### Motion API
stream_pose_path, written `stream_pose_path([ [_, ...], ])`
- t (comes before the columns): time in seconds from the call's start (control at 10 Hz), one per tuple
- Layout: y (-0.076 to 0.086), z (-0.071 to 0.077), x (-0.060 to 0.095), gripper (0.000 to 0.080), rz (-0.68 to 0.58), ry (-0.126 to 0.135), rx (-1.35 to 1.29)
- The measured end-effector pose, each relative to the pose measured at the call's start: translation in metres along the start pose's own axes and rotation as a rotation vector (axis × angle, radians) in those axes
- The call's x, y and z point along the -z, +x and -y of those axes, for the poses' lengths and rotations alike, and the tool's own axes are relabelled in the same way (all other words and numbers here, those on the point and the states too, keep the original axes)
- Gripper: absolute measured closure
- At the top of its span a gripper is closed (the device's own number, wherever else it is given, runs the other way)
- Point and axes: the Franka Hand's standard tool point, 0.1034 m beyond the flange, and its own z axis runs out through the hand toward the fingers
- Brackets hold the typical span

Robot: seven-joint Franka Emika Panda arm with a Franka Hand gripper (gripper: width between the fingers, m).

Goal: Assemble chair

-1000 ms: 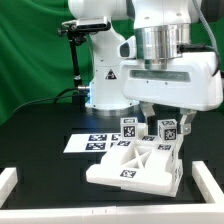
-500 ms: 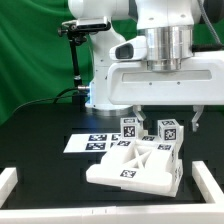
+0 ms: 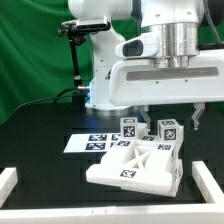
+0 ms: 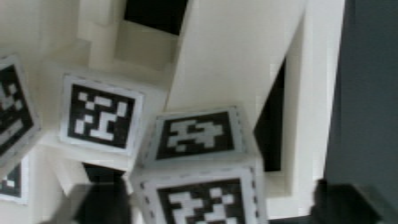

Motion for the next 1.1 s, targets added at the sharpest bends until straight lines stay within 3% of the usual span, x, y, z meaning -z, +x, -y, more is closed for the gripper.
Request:
stream_pose_path([
  [0.1,-0.0001,0.0003,0.0,0.0427,0.0,0.002,-0.103],
  [0.2,-0.0001,0.0005,0.0,0.0518,0.0,0.002,-0.185],
  [0.6,-0.001,0.0002,-0.0007,0.0517,-0.005,0.006,-0.704],
  [0.9,-0.0034,0.0087,-0.0007,0.0517,0.012,0.028,-1.075],
  [1.1,-0.002,0.009,-0.0006,0.0517,0.011,0.051,-1.181],
])
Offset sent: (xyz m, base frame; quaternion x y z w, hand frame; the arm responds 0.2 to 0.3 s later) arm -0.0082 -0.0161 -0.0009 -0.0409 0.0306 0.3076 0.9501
